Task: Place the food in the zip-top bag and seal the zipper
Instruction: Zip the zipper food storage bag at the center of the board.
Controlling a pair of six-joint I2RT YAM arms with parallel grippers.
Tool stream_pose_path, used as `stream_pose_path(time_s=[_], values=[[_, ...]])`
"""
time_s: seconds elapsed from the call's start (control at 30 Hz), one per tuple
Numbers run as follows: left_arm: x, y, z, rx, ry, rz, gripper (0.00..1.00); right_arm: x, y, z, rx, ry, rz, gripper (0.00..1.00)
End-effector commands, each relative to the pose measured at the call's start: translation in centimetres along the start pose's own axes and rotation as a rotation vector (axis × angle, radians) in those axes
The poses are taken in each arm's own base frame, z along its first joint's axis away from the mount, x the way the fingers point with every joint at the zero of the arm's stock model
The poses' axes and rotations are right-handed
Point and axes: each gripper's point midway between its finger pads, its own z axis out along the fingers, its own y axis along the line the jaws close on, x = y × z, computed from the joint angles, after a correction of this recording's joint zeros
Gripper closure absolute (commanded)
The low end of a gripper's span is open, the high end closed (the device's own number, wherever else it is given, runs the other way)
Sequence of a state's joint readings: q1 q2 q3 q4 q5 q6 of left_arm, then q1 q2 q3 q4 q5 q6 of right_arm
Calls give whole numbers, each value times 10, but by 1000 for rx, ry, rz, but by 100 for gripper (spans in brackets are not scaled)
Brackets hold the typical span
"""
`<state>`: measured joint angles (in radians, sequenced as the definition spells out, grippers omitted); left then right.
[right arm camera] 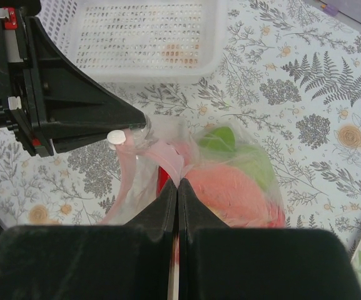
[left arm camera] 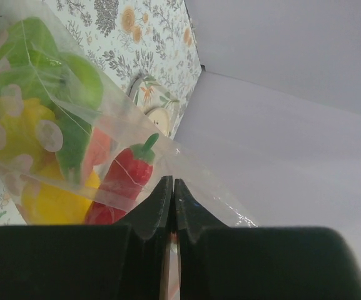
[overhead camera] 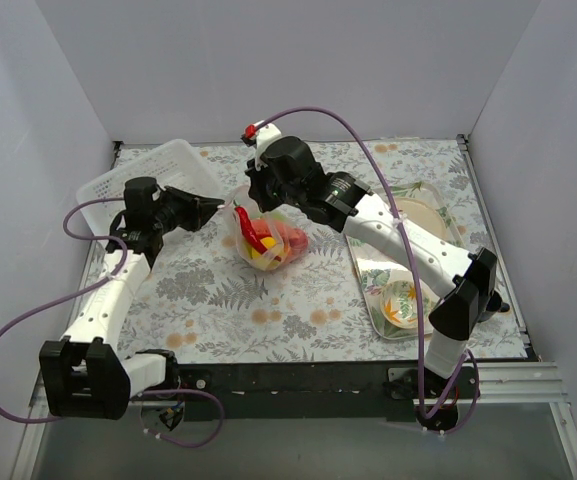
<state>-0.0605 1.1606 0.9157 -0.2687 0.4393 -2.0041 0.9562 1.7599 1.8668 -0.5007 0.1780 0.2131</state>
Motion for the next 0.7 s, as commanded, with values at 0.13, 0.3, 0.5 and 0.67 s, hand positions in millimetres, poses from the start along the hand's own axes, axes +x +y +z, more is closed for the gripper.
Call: stream_pose_path(time_s=[0.13, 0.3, 0.5, 0.67], values=[[-24, -31, -3, 6, -68, -203, 100, -14, 1, -22, -29, -69, -95, 99], [-39, -48, -8, -38, -135, -14, 100, -16, 20, -40, -146, -74, -190, 88], [-45, -62, -17, -85, -150, 94, 100, -41, 62, -78, -222, -172, -346, 52], [-42, -67, -22, -70, -151, 111, 100, -49, 70, -62, -135, -169, -392, 49]])
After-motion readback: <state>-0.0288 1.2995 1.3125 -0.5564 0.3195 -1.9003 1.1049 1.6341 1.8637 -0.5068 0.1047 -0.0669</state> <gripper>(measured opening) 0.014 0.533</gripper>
